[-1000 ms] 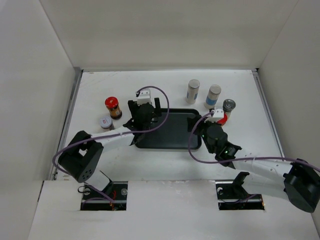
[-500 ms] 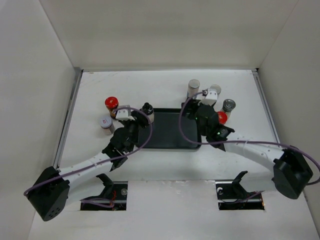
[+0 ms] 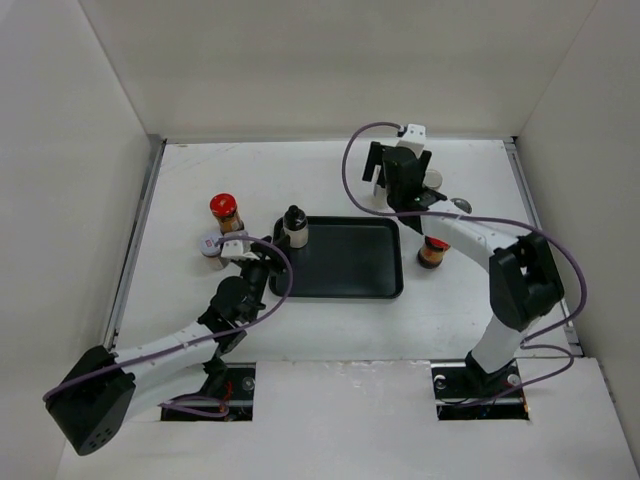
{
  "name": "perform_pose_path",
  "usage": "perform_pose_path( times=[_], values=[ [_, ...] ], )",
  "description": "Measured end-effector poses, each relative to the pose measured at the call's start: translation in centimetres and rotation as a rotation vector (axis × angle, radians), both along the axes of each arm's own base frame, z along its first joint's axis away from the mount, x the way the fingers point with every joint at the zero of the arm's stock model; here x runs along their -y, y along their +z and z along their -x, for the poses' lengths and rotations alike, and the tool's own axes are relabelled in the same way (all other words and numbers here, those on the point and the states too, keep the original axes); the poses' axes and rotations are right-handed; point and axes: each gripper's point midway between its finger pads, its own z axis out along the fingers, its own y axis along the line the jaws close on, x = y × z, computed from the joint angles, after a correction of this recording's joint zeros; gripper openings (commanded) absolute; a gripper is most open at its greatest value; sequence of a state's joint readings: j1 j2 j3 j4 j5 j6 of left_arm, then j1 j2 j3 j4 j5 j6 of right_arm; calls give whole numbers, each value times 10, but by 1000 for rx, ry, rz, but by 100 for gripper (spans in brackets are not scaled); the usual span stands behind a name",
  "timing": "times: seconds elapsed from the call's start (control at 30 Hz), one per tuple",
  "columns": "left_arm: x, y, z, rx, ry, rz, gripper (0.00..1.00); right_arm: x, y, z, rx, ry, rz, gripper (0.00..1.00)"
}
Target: Organize the condiment bottles
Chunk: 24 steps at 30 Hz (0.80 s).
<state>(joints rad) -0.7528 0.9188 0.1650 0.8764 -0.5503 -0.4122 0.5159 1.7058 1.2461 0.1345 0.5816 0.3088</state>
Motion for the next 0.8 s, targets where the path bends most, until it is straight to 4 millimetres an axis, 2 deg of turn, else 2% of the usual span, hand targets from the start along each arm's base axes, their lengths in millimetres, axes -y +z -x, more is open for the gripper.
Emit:
perform_pose_path(
  times=[0.13,0.3,0.37,0.47,0.57,0.67,0.8],
  values=[
    [-7,11,1,32,11,37,50,-3,-11,-20,-41,10,28,100],
    [-14,18,1,53,25,72,51,0,-38,-29,-108,9,65,96],
    [-16,16,-1,48,33,75,52,5,-48,-31,-134,1,81,84],
    [-18,15,-2,45,39,83,54,9,-57,-35,-149,-1,87,58],
    [-19,9,-4,32,45,79,59,11,-56,-37,-146,0,96,50],
    [-18,-2,-7,3,46,62,67,11,-53,-36,-130,12,107,51],
    [-20,-5,-6,4,50,69,75,7,-39,-2,-99,64,130,52]
  ],
)
